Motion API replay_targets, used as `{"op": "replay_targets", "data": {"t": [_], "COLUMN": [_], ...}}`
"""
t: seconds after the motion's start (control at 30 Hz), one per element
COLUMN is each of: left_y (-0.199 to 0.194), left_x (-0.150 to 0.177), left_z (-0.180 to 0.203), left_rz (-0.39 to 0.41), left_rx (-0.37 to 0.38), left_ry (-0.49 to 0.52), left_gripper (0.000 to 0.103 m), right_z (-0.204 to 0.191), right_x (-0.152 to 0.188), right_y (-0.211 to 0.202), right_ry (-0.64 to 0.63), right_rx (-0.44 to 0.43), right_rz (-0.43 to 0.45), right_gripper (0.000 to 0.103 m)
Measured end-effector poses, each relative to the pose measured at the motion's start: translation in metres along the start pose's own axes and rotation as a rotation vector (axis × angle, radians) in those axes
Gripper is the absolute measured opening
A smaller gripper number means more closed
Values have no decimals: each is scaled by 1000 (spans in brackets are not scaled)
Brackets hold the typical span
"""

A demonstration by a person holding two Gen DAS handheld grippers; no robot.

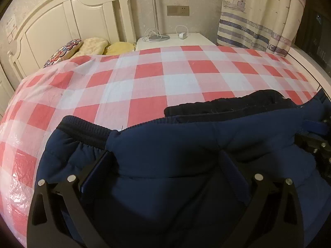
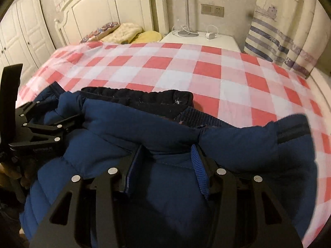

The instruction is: Fold large clothes

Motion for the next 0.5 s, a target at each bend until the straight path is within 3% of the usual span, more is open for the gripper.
{"op": "replay_targets", "data": {"t": [0.1, 0.2, 0.27, 0.37, 0.43, 0.5], "left_y": [0, 0, -1, -1, 0, 0], "left_x": [0, 0, 0, 0, 0, 0], "left_z": [0, 0, -1, -1, -1, -2], "left_rz": [2, 2, 1, 1, 2, 2], "left_rx": [2, 2, 9, 13, 11, 11], "left_ry": [-3, -4, -10, -15, -13, -14], "left_gripper": [101, 101, 101, 101, 101, 101], "right_z": [9, 46, 79, 107, 111, 115], "right_x": [-5, -4, 7, 24, 22, 20], "right_y": [-17, -35, -32, -21, -32, -48], "right_ry": [1, 100, 165, 270, 282, 305], "right_rx": [46, 104, 138, 3, 12, 28], "right_rz": [28, 90, 78, 74, 85, 152], "right_gripper": [48, 49, 49, 48, 48, 49]}}
Point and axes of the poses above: each gripper's, at about its wrist camera, not at the fingertips, and y roughly the way its jaws point, z to its right, x to its underside, the point moved 3 cm from there along y, roughly the way its jaws point, and after that the axes turned 3 degrees about z, right-handed, at the moved point
